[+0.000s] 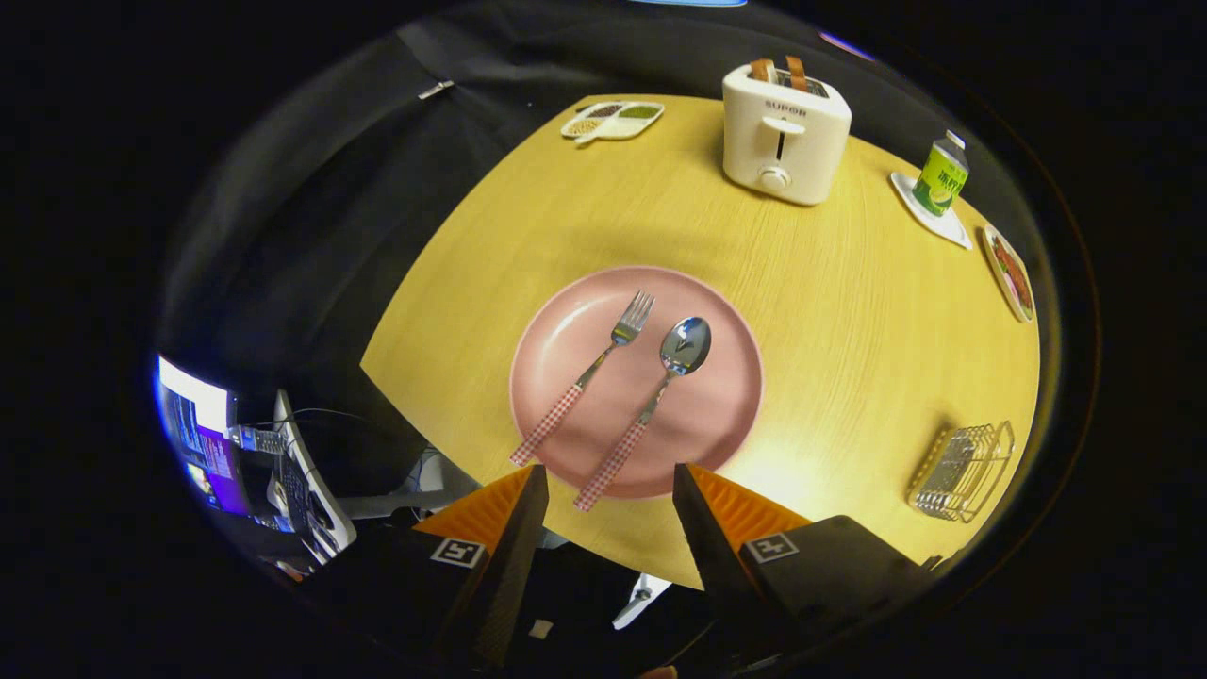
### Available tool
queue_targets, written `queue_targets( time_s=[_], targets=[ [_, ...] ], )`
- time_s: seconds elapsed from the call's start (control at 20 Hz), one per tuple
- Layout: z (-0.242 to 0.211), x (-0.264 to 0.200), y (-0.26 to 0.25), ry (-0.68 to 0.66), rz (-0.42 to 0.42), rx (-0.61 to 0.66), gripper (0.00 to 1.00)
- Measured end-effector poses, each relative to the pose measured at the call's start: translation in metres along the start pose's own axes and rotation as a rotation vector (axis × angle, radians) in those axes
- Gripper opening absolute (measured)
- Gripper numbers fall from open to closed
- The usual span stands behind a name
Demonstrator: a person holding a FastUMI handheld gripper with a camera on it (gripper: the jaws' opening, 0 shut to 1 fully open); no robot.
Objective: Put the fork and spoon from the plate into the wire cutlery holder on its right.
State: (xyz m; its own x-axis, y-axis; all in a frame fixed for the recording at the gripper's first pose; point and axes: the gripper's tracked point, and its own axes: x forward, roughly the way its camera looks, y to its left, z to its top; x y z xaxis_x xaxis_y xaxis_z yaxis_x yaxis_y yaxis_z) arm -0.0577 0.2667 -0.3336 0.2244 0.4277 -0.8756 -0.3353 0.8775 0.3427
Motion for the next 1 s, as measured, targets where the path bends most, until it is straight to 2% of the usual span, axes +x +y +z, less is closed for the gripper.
queue_targets(
  time_s=[0.3,0.45,0.65,0.7,0.75,0.8,1.0],
  targets=[
    [-0.007,0.050,-0.015,0.077,-0.099,0.075,0.77],
    [-0.013,0.065,-0.019,0.113,-0.110,0.113,0.73],
    [-0.013,0.075,-0.029,0.141,-0.157,0.152,0.39],
    [-0.009,0.073,-0.030,0.132,-0.154,0.173,0.25],
    [-0.007,0.072,-0.033,0.121,-0.149,0.194,0.24],
    [-0.005,0.070,-0.033,0.113,-0.125,0.215,0.14],
    [0.001,0.055,-0.035,0.081,-0.074,0.267,0.14]
  ],
)
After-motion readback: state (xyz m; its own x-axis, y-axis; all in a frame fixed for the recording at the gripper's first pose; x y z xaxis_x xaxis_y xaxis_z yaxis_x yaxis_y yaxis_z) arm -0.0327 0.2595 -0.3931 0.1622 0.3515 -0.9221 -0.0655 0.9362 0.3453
